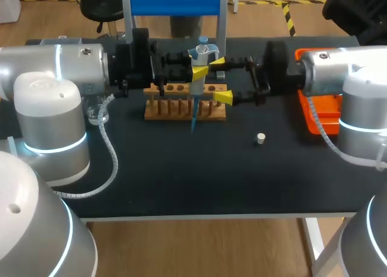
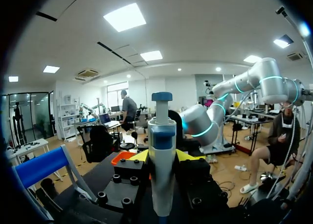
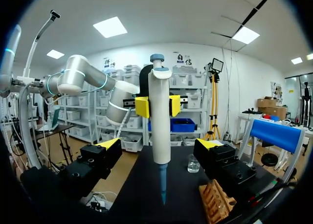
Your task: Invert the test tube, pick up the pipette, mount the tip to pipette, aspirate from beaker and dispense into the tube, eject the tip, return the pipette, and cap with the stopper.
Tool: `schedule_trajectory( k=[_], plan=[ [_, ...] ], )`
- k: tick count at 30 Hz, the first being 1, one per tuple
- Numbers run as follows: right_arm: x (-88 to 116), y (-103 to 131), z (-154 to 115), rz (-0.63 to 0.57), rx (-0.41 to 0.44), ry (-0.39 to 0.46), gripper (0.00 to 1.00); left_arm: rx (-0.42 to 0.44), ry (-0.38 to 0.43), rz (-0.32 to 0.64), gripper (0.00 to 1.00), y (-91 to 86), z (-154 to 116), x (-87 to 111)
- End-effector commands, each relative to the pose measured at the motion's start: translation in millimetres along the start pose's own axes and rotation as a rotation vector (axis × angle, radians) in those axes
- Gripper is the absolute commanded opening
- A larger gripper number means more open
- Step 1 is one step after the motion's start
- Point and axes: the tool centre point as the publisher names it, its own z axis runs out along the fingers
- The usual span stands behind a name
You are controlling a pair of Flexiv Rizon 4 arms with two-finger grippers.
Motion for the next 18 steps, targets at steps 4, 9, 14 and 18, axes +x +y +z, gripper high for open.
schedule_trajectory(
  k=[4, 9, 14, 18],
  plan=[
    [-5, -1, 22, 0.004, -0.004, -0.009, 1.0, 0.006, -0.006, 0.002, 0.0, 1.0, 2, 0.8],
    [-7, -1, 31, 0.008, -0.011, -0.024, 1.0, 0.006, -0.006, 0.002, 0.0, 1.0, 2, 0.8],
    [-8, 0, 36, 0.013, -0.027, -0.056, 0.95, 0.006, -0.006, 0.002, 0.0, 1.0, 2, 0.8],
    [-9, 2, 39, 0.017, -0.039, -0.068, 0.91, 0.006, -0.006, 0.002, 0.0, 1.0, 2, 0.8]
  ],
)
